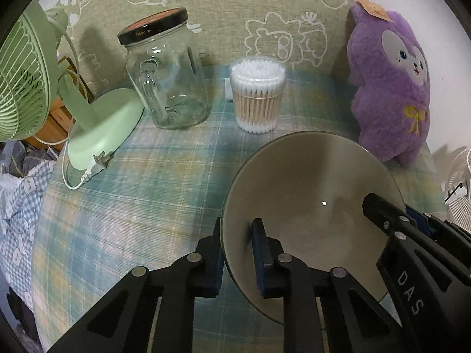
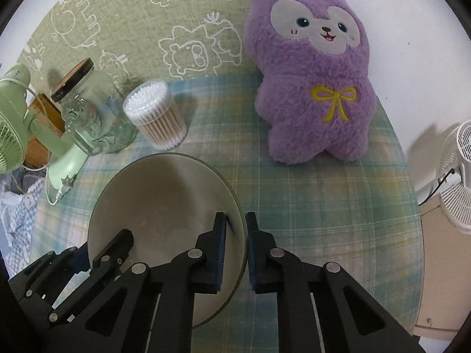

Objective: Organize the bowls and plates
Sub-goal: 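Grasp the rim of the third floral bowl with both grippers, then carry the third floral bowl toward the plate stack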

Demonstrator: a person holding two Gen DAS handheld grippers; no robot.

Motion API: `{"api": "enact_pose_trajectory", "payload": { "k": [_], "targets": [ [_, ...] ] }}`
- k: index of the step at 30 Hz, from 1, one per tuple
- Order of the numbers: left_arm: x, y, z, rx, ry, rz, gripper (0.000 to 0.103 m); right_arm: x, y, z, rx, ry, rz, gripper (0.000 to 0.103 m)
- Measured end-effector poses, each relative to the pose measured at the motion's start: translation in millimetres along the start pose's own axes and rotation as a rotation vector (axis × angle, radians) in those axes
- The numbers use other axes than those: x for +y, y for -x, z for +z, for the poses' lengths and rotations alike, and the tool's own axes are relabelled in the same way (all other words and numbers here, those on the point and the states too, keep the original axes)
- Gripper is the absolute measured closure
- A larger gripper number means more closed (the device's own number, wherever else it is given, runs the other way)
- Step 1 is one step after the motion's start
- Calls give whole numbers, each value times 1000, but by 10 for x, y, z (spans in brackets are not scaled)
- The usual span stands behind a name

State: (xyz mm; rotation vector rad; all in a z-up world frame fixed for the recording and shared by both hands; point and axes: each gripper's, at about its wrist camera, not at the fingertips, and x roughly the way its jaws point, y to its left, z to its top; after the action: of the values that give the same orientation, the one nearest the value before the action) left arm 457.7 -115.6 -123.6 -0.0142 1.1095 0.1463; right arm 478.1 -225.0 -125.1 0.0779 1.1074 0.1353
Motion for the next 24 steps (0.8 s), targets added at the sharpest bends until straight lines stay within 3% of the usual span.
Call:
{"api": "enact_pose_trajectory", "payload": {
  "k": [13,24],
  "targets": [
    [-28,204,-93,-11,-41,7,88,-34,220,-109,0,-11,-29,87],
    [53,800,-322,-62,-71,-7,88,60,879,-384,-46,-30,-49,87]
  ]
}}
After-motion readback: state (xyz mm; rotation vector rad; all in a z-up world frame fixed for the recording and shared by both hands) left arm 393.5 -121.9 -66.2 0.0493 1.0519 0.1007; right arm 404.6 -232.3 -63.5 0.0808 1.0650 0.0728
